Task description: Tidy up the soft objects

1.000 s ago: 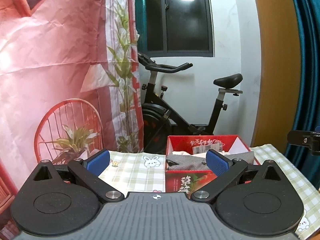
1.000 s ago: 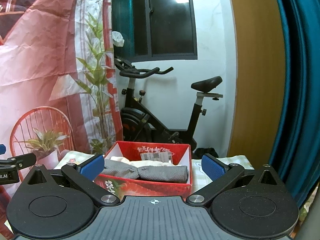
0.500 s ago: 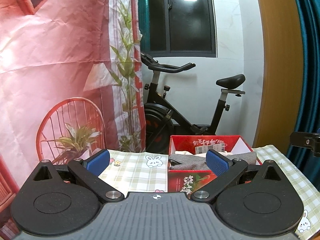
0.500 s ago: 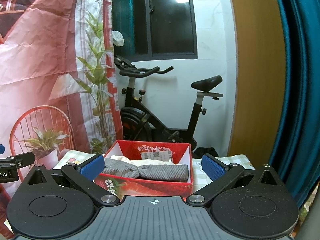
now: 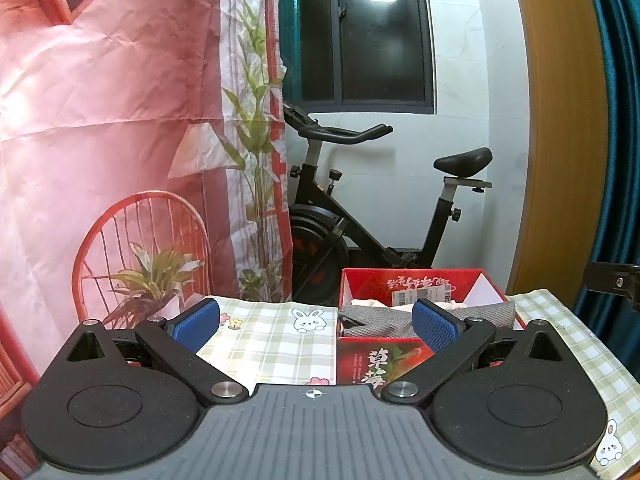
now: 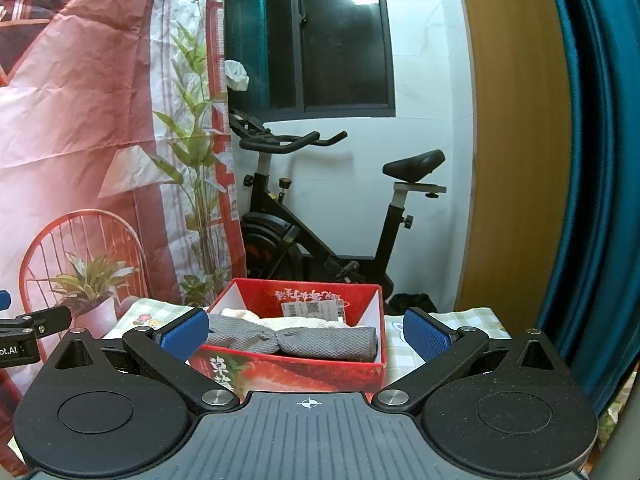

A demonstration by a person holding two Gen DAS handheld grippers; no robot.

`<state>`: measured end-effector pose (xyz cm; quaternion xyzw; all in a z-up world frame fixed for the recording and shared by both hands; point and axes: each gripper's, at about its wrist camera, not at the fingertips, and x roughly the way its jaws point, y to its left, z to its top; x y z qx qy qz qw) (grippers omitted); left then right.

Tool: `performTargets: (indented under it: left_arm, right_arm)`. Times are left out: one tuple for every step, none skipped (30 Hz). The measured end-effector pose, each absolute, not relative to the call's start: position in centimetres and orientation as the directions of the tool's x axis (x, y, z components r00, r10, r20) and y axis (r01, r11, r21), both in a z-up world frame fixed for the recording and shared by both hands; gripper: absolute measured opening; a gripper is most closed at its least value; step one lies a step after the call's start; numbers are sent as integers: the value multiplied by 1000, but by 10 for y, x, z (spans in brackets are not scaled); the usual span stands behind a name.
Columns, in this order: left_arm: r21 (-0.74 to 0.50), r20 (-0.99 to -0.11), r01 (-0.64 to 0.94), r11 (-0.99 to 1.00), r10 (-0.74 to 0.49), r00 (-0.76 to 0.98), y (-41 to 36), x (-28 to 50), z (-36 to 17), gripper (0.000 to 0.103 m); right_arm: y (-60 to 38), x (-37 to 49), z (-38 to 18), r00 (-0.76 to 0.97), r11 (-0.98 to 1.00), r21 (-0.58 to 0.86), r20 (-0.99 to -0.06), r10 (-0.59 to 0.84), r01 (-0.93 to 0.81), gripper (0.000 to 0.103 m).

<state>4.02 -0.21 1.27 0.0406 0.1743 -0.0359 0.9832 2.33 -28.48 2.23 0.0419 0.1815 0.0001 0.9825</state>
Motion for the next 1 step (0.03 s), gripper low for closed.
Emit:
performTargets:
  left_arm:
    - [65,-345,83,994,-55,937,-2,40,13,103]
  right_arm:
    - [-285,23,22,934,996,82,-357,15,15,103]
